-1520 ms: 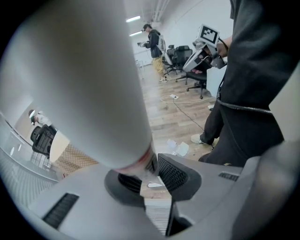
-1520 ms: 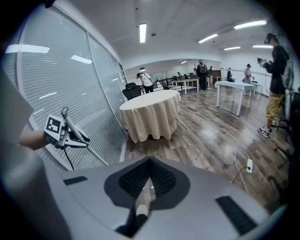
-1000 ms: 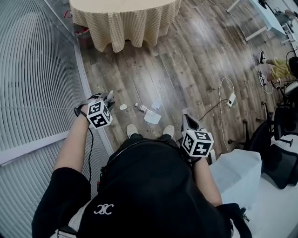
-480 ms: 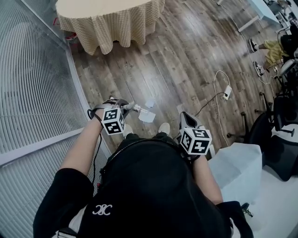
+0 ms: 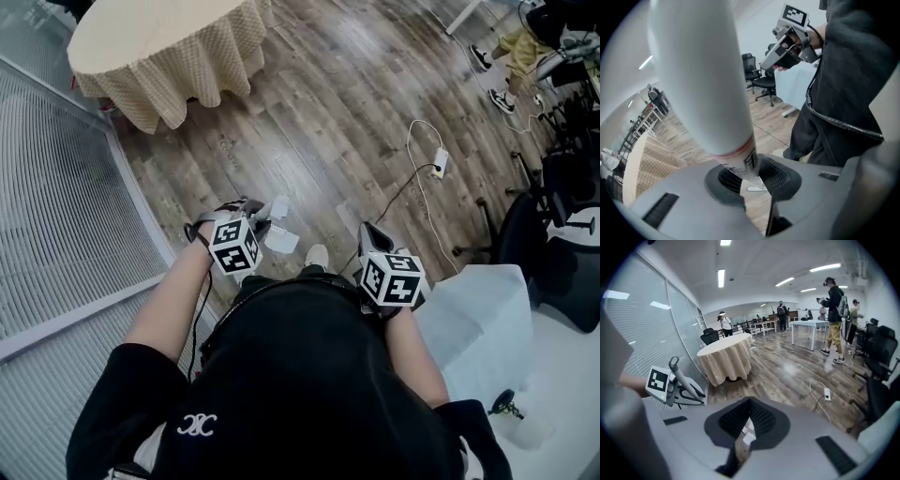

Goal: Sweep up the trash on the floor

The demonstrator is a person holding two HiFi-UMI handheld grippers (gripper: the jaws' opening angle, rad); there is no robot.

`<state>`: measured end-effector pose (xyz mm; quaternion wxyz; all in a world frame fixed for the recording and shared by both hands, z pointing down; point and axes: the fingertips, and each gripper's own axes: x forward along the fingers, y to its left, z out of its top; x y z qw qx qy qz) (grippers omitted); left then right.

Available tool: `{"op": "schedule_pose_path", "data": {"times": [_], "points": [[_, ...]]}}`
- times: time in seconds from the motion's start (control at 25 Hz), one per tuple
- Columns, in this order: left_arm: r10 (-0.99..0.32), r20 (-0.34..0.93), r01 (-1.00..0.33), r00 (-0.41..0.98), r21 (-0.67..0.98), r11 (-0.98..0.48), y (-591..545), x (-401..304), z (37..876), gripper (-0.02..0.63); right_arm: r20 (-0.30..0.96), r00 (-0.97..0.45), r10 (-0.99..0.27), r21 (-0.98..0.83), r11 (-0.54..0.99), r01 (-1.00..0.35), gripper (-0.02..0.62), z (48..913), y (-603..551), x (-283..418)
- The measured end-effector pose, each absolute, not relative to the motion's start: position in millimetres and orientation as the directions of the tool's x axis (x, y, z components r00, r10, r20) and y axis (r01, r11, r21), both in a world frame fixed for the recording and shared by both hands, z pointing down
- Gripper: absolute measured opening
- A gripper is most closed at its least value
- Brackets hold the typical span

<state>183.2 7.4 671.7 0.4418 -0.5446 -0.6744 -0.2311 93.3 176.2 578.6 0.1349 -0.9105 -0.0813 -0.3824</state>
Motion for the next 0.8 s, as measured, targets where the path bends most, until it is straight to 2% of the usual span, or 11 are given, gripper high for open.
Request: {"op": "schedule_pose_path", "data": {"times": [0.44, 0.8], "points": [[0.551, 0.834, 0.934, -0.020, -0.182, 0.309, 77, 173, 655, 0.081, 0.714, 0.699, 0.046, -0.241, -0.921, 0.307, 0.014, 590, 236, 77], [0.558, 0.829, 0.948, 0.027, -0.198, 0.249, 65, 180, 625, 0.081, 0.700, 0.713, -0.031, -0.289, -0.926, 0.244, 0.014, 597, 217, 104]]}}
